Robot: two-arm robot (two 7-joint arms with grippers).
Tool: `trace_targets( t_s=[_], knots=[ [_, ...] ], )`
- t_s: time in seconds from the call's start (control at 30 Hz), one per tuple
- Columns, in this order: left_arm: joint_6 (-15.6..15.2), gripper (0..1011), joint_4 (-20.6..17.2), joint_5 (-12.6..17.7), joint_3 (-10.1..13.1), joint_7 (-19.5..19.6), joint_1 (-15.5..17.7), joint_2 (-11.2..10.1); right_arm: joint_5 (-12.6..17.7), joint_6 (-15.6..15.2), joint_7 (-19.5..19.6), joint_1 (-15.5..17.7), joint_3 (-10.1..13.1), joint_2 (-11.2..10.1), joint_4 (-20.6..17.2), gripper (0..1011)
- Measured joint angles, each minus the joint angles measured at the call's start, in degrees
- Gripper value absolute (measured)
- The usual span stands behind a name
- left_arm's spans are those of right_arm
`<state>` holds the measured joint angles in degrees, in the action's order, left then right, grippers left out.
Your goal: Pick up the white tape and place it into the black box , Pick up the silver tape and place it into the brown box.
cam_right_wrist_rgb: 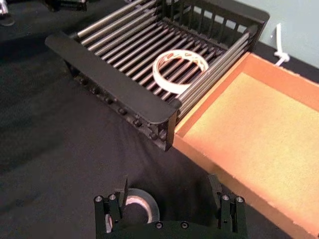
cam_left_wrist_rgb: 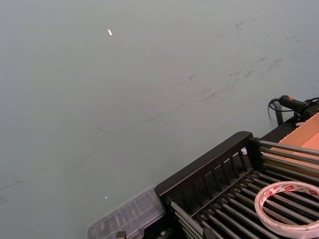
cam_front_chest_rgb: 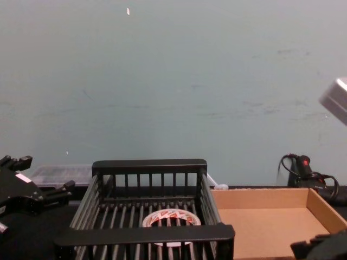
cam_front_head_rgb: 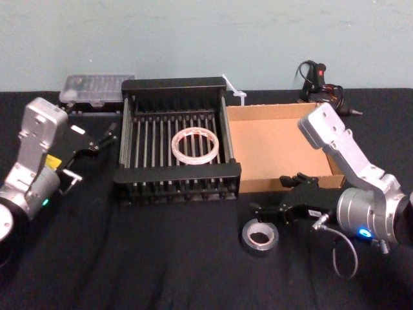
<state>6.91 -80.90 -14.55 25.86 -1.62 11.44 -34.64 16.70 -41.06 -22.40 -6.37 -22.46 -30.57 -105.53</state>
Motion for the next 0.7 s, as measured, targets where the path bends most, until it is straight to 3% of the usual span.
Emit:
trace_targets(
  t_s=[0.7],
  knots=[
    [0.0,1001,0.0,0.0,0.0,0.0,0.0,0.0,-0.8,-0.5,-0.1,1.3,-1.0,0.2,1.3,1002]
  ],
)
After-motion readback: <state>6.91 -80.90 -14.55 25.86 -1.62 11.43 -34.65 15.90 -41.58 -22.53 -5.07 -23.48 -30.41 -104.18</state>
